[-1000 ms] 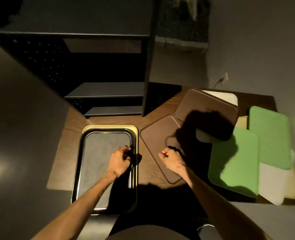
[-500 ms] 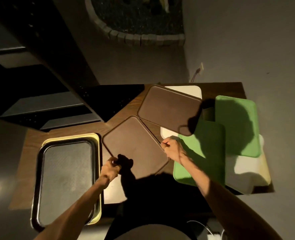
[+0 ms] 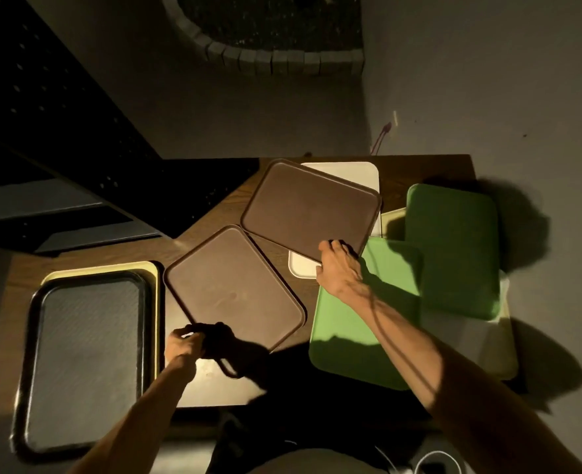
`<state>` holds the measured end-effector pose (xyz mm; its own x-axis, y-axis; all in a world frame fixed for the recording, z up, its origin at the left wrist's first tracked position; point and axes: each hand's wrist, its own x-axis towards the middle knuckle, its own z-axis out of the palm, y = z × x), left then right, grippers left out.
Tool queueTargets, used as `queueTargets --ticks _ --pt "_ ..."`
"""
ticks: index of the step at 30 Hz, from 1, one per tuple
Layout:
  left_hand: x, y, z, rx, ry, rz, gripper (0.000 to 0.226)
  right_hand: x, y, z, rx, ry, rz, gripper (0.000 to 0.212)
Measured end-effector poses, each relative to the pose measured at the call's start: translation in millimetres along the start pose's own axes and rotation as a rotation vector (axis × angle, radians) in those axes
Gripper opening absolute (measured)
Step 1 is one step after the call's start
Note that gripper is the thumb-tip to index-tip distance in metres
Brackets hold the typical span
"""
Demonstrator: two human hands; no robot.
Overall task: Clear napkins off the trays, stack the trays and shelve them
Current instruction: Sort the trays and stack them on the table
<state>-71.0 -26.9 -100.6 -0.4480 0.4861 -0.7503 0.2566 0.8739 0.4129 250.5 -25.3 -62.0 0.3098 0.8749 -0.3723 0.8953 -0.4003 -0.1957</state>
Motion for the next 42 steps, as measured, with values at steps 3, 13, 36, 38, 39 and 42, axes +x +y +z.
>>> queueTargets --ticks 3,13,36,38,39,42 --pt "-1.4 -0.9 -6.5 -0.066 -0.076 -0.062 0.023 6.3 2.1 4.8 -0.123 -0.015 -0.063 0.04" --pt "-59.8 46.9 -14.5 -0.185 -0.359 0.006 0.022 8.6 -2.8 -16.1 -0.25 -0.137 -0.393 0.069" --pt "-130.8 117.9 -26.2 -0.449 -0.616 0.353 0.026 -93.8 -118.3 -74.2 0.37 -0.032 -0.492 0.038" --pt "-132.4 119.1 -25.4 -0.468 -0.625 0.35 0.029 -93.8 -116.1 -70.2 0.444 -0.04 -0.469 0.041" --pt "-133.4 119.8 -24.6 -0.479 -0.622 0.345 0.034 -94.4 -114.9 -69.8 0.474 -0.05 -0.472 0.043" --pt "-134.6 121.0 -22.8 -0.505 -0.62 0.325 0.049 -99.6 -111.3 -71.9 0.573 -0.062 -0.519 0.046"
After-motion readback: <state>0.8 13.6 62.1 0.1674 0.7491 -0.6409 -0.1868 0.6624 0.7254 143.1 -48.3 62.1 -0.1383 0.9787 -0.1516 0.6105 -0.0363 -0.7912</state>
